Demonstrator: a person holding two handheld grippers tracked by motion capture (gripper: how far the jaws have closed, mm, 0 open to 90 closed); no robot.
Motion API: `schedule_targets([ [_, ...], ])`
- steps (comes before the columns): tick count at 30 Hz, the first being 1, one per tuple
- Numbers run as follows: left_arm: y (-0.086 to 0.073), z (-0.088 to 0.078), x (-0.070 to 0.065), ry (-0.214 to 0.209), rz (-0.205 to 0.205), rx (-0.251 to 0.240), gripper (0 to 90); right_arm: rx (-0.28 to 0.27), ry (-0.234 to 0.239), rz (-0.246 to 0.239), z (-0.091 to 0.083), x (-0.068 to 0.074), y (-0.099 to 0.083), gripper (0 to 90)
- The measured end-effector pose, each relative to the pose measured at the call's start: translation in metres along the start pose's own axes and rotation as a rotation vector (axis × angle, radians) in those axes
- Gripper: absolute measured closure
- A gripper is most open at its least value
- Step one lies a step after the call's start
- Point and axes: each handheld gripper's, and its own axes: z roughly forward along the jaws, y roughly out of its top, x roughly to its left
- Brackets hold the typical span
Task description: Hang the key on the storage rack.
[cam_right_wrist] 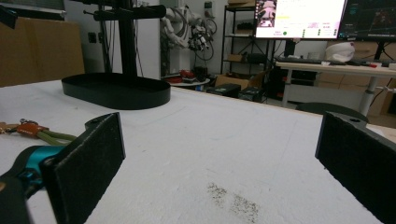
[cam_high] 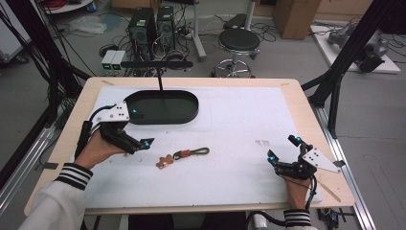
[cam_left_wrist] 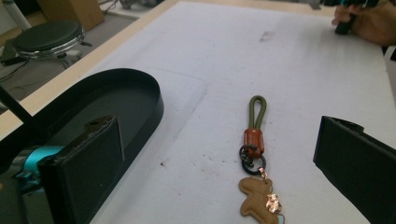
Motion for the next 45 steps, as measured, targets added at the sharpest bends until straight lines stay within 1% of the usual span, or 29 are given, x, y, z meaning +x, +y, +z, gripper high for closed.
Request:
schedule_targets([
  [1,0.002,0.005,0.0,-0.021,-0.001,0.026,2.2,0.001,-0.001,-0.001,0.0,0.0,0.0,0.4],
  [2,0.002,0.005,0.0,-0.021,-0.001,0.026,2.2,0.001,0.0,-0.001,0.0,0.0,0.0,0.4],
  [3,0.004,0.008,0.0,-0.023,0.017,0.048,2.2,0.001,0.0,-0.001,0.0,0.0,0.0,0.4],
  [5,0.006,0.015,0.0,-0.05,0.016,0.077,2.2,0.0,0.0,0.001,0.0,0.0,0.0,0.4],
  [6,0.01,0.022,-0.001,-0.06,0.031,0.113,2.2,-0.001,0.0,0.001,0.0,0.0,0.0,0.4],
  [7,0.01,0.022,-0.001,-0.06,0.031,0.113,2.2,0.001,0.0,0.0,0.0,0.0,0.0,0.4],
  [9,0.016,0.034,-0.002,-0.091,0.053,0.159,2.2,0.0,0.0,0.0,0.0,0.0,0.0,0.4],
  [10,0.016,0.034,-0.002,-0.091,0.053,0.159,2.2,-0.002,0.0,0.001,0.0,0.0,0.0,0.4],
  [11,0.018,0.037,-0.003,-0.104,0.062,0.173,2.2,-0.001,0.0,0.001,0.0,0.0,0.0,0.4],
  [12,0.021,0.046,-0.005,-0.117,0.072,0.199,2.2,-0.001,0.0,0.005,0.0,0.0,0.0,0.4],
  [13,0.022,0.05,-0.005,-0.122,0.081,0.214,2.2,0.0,0.0,0.003,0.0,0.0,0.0,0.4],
  [14,0.022,0.05,-0.005,-0.122,0.081,0.214,2.2,0.0,0.0,0.003,0.0,0.0,0.0,0.4],
  [15,0.024,0.054,-0.006,-0.129,0.09,0.229,2.2,-0.002,0.001,0.006,0.0,0.0,0.0,0.4],
  [16,0.026,0.062,-0.007,-0.136,0.098,0.247,2.2,-0.001,0.001,0.006,0.0,0.0,0.0,0.4],
  [17,0.026,0.062,-0.007,-0.136,0.098,0.247,2.2,-0.001,0.001,0.006,0.0,0.0,0.0,0.4],
  [22,0.031,0.081,-0.011,-0.164,0.121,0.305,2.2,0.0,0.002,0.008,0.0,0.0,0.0,0.4],
  [25,0.033,0.091,-0.012,-0.17,0.133,0.344,2.2,-0.003,0.001,0.004,0.0,0.0,0.0,0.4],
  [26,0.034,0.097,-0.014,-0.177,0.147,0.375,2.3,-0.002,0.0,0.007,0.0,0.0,0.0,0.4],
  [27,0.034,0.097,-0.014,-0.177,0.147,0.375,2.3,-0.002,0.0,0.007,-0.001,0.0,0.0,0.4],
  [29,0.035,0.107,-0.015,-0.189,0.159,0.405,2.3,-0.003,0.001,0.011,-0.001,0.0,0.0,0.4],
  [32,0.033,0.117,-0.019,-0.192,0.166,0.428,2.3,-0.005,0.0,0.009,-0.001,0.0,0.0,0.4],
  [34,0.032,0.124,-0.021,-0.192,0.185,0.453,2.2,-0.005,0.0,0.01,-0.001,0.0,0.0,0.4],
  [37,0.03,0.132,-0.024,-0.199,0.184,0.483,2.3,-0.004,0.001,0.01,-0.001,0.0,0.0,0.4],
  [38,0.03,0.132,-0.024,-0.199,0.184,0.483,2.3,-0.005,0.001,0.01,-0.001,0.0,0.0,0.4],
  [39,0.028,0.137,-0.024,-0.202,0.186,0.505,2.3,-0.005,0.001,0.011,-0.001,0.0,0.0,0.4],
  [40,0.028,0.137,-0.024,-0.202,0.186,0.505,2.3,-0.005,0.002,0.01,-0.001,-0.001,0.0,0.3],
  [41,0.027,0.139,-0.024,-0.204,0.186,0.517,2.3,-0.006,0.002,0.012,-0.001,0.0,0.0,0.4],
  [42,0.025,0.142,-0.024,-0.207,0.19,0.539,2.3,-0.009,0.001,0.009,-0.001,-0.001,0.0,0.4],
  [45,0.023,0.145,-0.025,-0.204,0.194,0.556,2.3,-0.009,0.001,0.01,-0.001,-0.001,0.0,0.4],
])
